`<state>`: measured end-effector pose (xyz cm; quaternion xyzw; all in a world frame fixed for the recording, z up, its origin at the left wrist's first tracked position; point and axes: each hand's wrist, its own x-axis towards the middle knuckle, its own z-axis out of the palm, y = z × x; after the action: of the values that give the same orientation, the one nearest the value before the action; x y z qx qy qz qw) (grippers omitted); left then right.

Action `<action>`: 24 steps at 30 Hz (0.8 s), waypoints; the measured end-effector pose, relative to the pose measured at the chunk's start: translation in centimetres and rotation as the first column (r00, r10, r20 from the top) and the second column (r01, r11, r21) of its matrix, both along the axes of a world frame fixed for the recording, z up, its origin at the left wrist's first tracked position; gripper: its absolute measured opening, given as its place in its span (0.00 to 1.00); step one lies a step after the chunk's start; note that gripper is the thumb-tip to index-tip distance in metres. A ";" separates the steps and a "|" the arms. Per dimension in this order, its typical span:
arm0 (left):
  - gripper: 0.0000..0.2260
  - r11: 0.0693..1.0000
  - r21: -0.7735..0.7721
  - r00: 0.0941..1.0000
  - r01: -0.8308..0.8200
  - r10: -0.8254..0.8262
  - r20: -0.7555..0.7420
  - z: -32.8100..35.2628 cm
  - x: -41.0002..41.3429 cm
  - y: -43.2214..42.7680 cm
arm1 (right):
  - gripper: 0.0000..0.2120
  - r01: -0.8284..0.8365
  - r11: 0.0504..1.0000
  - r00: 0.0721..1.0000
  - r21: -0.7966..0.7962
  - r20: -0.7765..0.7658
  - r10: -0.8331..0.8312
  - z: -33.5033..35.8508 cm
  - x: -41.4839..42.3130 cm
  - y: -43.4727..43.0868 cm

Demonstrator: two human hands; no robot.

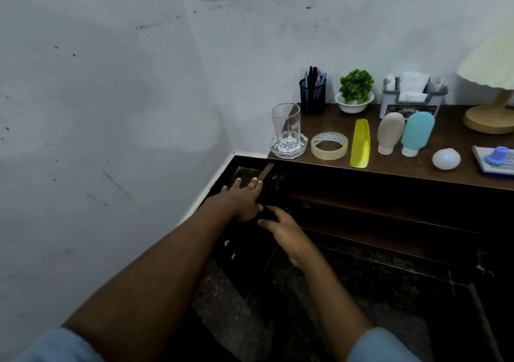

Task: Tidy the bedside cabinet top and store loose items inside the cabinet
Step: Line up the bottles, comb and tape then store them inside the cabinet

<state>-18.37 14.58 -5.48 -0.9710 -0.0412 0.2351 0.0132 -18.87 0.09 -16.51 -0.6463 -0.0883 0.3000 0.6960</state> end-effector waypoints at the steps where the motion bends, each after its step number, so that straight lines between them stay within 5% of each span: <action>1: 0.34 1.000 -0.014 1.000 0.009 -0.009 0.014 0.1 0.3 -0.4 | 0.21 0.041 0.999 0.999 -0.022 0.008 -0.041 0.3 0.4 -0.8; 5: 0.37 0.996 -0.058 0.991 0.069 -0.062 0.115 1.4 1.9 -2.7 | 0.15 0.280 0.959 0.958 -0.054 0.081 -0.275 2.1 2.1 -4.0; 8: 0.40 0.984 -0.138 0.941 0.110 -0.059 0.334 2.4 2.5 -4.1 | 0.12 0.429 0.902 0.895 -0.049 0.157 -0.417 4.4 3.0 -6.6; 13: 0.43 0.868 -0.479 0.750 0.129 0.230 0.619 3.2 3.9 -4.3 | 0.09 0.534 0.845 0.800 0.021 0.311 -0.513 8.5 4.1 -9.4; 17: 0.47 0.678 -0.735 0.642 0.000 0.563 0.520 3.2 6.3 -3.9 | 0.12 0.535 0.841 0.740 0.078 0.438 -0.511 11.1 5.5 -9.0; 21: 0.58 0.594 -0.803 0.724 -0.044 0.573 0.384 1.7 7.8 -2.8 | 0.27 0.449 0.893 0.734 -0.021 0.578 -0.356 13.1 8.4 -6.7; 24: 0.55 0.539 -0.842 0.743 -0.020 0.571 0.348 1.1 8.6 -2.8 | 0.40 0.378 0.922 0.758 -0.088 0.601 -0.253 13.8 11.4 -4.8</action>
<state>-9.79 11.74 -4.42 -0.8682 -0.1083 -0.0872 -0.4763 -7.50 -4.72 -2.73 -0.7797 -0.1535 -0.0255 0.6065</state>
